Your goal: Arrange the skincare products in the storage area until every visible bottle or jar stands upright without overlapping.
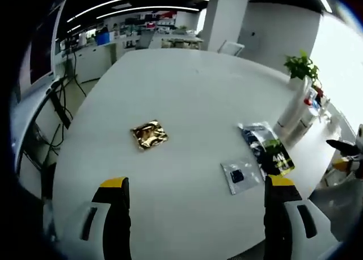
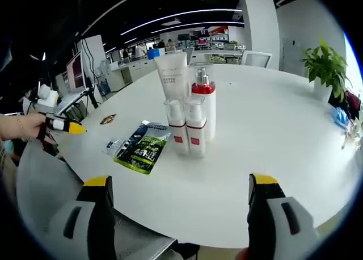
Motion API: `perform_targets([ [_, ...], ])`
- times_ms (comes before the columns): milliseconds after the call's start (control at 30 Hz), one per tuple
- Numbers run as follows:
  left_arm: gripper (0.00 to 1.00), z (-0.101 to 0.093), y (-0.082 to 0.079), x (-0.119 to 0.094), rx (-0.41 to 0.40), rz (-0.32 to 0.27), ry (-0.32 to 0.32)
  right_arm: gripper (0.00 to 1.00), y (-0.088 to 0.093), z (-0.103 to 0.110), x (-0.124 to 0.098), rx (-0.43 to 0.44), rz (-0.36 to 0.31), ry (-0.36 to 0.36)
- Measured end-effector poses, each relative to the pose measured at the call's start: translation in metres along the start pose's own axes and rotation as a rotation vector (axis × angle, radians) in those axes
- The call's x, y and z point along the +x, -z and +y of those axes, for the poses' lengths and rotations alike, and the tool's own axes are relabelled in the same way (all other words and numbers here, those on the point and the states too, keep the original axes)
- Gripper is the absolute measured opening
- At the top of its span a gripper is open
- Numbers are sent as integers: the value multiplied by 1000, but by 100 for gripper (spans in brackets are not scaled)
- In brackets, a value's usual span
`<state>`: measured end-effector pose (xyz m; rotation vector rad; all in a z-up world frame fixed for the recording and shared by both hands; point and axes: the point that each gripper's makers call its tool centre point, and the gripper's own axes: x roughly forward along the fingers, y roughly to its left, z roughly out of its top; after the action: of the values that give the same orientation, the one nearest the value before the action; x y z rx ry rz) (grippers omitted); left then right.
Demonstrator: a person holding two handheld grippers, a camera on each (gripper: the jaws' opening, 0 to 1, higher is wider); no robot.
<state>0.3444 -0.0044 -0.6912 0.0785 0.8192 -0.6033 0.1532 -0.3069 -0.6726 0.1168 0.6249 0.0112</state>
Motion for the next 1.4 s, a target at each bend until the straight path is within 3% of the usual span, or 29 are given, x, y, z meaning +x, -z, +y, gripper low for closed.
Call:
perform_targets([
  [433,96,31,-21,53,-43,60,-105,99,5,0,10,26,29,13],
  [733,93,47,-23,78,-51,117,-174,99,8,-1,10,40,39,34],
  [1033,82,62,-24,91,-81,157,-217,99,15,-3,9,58,55,51],
  [1233,74,70,-30,96,-71,153,-255,99,19,-3,7,63,63,60],
  [1400,59,69,-37,99,-56,144,-245,98,22,-5,6,71,69,67],
])
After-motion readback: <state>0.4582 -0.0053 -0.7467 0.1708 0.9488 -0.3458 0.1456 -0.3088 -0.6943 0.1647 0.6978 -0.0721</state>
